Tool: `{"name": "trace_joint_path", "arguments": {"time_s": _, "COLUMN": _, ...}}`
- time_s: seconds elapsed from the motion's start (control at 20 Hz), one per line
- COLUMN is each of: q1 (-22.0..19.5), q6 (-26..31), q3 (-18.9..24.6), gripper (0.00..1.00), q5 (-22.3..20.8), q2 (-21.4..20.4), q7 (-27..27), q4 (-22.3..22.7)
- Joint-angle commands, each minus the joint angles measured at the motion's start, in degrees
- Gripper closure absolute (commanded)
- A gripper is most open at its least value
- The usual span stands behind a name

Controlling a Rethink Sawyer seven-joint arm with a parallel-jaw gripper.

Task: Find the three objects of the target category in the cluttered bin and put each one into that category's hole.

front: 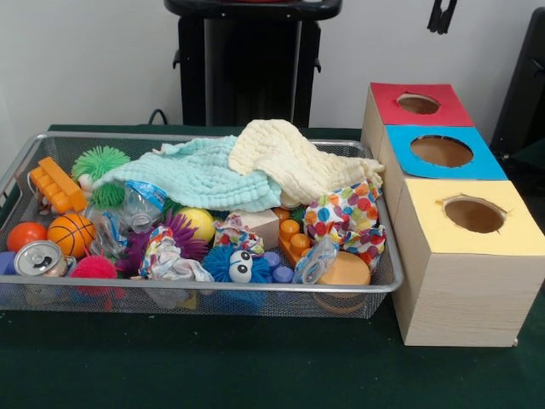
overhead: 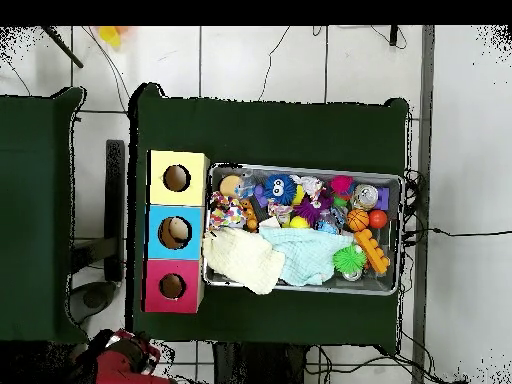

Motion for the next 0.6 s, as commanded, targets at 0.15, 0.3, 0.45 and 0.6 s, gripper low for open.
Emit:
{"name": "trace_joint_path", "arguments": {"time_s": 0.15, "q1": -2.95, "q6": -2.88, "q3": -2.37, "gripper": 1.00, "q5": -4.83, "q2": 3.84, "q7": 7.40, "q4": -8.75}}
{"name": "trace_joint_path", "arguments": {"time_s": 0.3, "q1": -5.54, "q6": -5.52, "q3": -1.34, "gripper": 1.00, "q5": -5.86, "q2": 3.75, "q7": 5.43, "q4": -8.64}}
{"name": "trace_joint_path", "arguments": {"time_s": 0.45, "q1": -8.56, "q6": -7.11, "q3": -0.08, "gripper": 1.00, "q5": -7.34, "q2": 3.24, "q7": 3.22, "q4": -9.24}}
{"name": "trace_joint_path", "arguments": {"time_s": 0.6, "q1": -12.37, "q6": -8.53, "q3": 1.39, "gripper": 1.00, "q5": -9.14, "q2": 2.66, "q7": 1.19, "q4": -9.24}}
